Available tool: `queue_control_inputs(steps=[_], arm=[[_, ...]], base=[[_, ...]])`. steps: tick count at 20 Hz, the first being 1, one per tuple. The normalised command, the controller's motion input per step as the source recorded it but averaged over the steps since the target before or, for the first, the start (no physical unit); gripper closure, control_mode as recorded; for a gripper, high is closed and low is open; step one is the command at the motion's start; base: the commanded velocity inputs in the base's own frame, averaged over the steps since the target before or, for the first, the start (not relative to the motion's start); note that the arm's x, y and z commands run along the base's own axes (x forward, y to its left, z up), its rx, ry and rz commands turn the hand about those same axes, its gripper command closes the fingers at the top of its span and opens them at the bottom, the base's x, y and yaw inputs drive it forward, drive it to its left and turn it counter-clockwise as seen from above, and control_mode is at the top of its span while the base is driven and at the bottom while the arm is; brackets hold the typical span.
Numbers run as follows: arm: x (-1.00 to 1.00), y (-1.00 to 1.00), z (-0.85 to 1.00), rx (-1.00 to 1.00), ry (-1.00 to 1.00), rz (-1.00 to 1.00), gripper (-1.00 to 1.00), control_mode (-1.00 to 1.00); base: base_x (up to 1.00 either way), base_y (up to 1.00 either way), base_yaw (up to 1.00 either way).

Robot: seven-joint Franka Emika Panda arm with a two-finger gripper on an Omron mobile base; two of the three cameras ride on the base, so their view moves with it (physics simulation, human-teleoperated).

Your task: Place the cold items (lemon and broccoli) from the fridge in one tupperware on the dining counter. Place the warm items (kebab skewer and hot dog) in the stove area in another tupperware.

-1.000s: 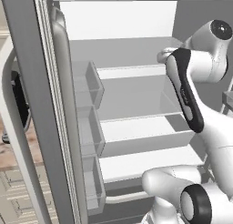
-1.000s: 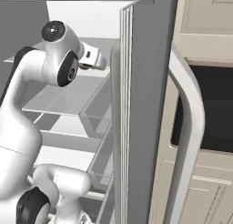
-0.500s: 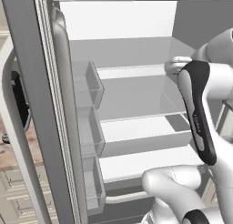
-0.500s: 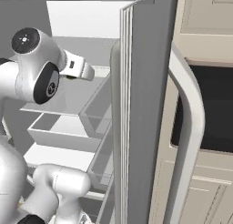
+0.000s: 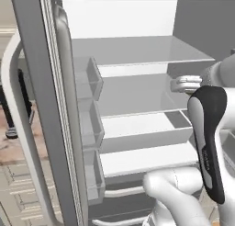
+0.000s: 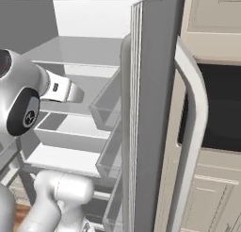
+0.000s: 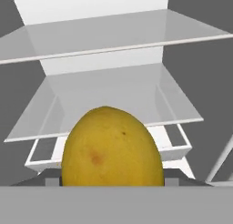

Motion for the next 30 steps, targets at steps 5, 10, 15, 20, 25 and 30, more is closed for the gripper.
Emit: queue_control_inputs(steps=[5,10,15,20,25,30], arm=[[0.0,0.0,0.0,0.0,0.0,0.0,1.0,1.0],[0.0,0.0,0.0,0.0,0.0,0.0,1.0,1.0],[0.0,0.0,0.0,0.0,0.0,0.0,1.0,1.0],[0.0,0.0,0.0,0.0,0.0,0.0,1.0,1.0],[0.0,0.0,0.0,0.0,0.0,0.0,1.0,1.0],[0.0,0.0,0.0,0.0,0.0,0.0,1.0,1.0]], base=[[-0.79,-0.05,0.29],[-0.92,-0.24,0.44],[-0.93,-0.19,0.52],[-1.0,-0.06,0.73],[-0.98,-0.02,0.82],[-1.0,-0.24,0.77]])
